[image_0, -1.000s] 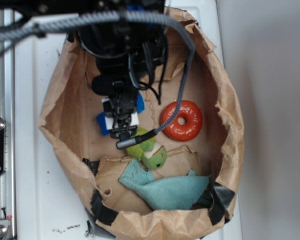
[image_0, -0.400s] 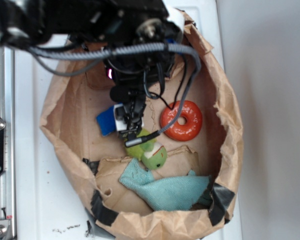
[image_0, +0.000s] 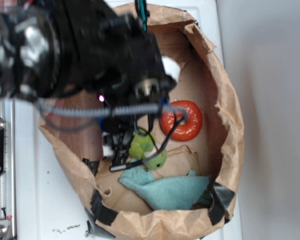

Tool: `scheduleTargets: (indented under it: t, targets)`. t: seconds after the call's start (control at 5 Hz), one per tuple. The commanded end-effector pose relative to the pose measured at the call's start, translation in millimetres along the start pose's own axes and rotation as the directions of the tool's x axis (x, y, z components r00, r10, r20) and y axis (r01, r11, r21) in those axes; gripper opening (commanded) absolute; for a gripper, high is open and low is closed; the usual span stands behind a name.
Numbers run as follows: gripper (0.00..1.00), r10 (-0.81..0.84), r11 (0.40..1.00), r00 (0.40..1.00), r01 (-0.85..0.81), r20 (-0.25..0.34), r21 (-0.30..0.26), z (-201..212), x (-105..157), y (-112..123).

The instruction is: Grab the blue sponge.

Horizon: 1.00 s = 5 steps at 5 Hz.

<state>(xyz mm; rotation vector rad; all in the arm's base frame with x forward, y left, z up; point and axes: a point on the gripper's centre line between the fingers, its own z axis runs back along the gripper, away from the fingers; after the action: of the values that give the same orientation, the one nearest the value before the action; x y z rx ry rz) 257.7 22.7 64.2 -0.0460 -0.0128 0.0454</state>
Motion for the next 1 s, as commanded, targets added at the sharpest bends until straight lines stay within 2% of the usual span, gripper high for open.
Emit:
scheduleTargets:
  t: [0.0, 0.2, 0.4, 0.6, 0.8]
  targets:
    - [1.00, -0.012, 1.000, 0.998, 0.011, 0.059, 0.011, 17, 4, -1]
    - [1.00, -0.012, 1.000, 0.998, 0.011, 0.059, 0.011, 17, 4, -1]
    - [1.00, -0.020, 1.000, 0.982, 0.024, 0.187, -0.019, 9, -1, -1]
    - [1.00, -0.009, 1.000, 0.971, 0.013, 0.241, -0.018, 0, 4, 0]
    - [1.00, -0.006, 1.000, 0.965, 0.006, 0.262, -0.001, -5, 6, -1]
